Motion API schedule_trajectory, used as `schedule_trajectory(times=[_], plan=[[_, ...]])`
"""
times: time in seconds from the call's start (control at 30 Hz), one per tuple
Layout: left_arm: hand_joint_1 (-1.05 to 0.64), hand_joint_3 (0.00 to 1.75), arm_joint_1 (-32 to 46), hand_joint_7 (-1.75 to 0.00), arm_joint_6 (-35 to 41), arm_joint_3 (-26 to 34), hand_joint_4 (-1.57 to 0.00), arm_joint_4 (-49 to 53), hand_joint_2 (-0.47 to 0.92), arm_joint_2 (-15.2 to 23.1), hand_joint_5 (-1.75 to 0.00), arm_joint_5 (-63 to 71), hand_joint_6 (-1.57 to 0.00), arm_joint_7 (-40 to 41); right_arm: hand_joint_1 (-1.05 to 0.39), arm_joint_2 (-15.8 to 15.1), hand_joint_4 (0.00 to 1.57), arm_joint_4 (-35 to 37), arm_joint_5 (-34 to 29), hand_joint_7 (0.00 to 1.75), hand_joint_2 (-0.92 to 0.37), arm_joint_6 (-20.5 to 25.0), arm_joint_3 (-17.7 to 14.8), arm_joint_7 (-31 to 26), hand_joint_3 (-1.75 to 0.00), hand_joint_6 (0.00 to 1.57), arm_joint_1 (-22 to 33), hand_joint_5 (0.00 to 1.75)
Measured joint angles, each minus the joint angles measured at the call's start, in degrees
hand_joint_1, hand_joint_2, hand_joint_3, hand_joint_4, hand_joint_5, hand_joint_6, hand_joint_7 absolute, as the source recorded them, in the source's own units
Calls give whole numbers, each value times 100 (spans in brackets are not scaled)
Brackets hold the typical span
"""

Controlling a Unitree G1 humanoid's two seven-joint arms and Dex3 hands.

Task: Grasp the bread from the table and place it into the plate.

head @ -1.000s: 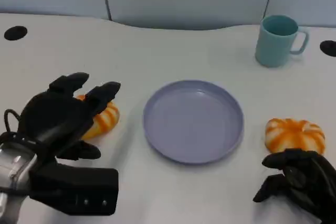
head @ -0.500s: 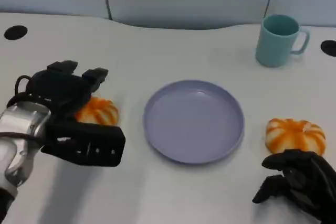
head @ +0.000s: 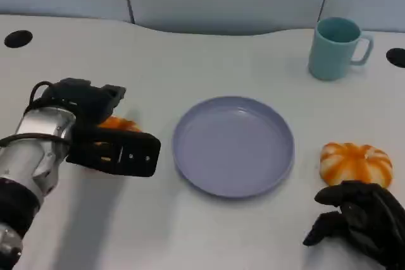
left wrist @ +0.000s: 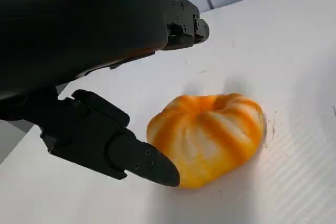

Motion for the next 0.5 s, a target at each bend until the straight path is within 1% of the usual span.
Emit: schedule_trajectory(times=[0.13, 0.33, 0.5], plan=[[-35, 1, -238, -3, -113, -147, 0, 688, 66, -122, 0, -55, -9, 166, -95, 3, 157, -27, 0, 0, -70, 2, 0, -17, 0, 151, 12, 35], [-39, 0, -701, -2, -224, -439, 0, 1746, 64, -488, 0, -62, -10, 574, -96, 8, 157, -114, -1, 1, -70, 10, 7, -59, 0, 151, 48, 37], [-40, 1, -900, -1, -262, -620, 0, 2420, 66, -788, 0, -111, -10, 826, -93, 6, 157, -126, 9, 0, -70, 31, 1, -58, 0, 150, 88, 36]])
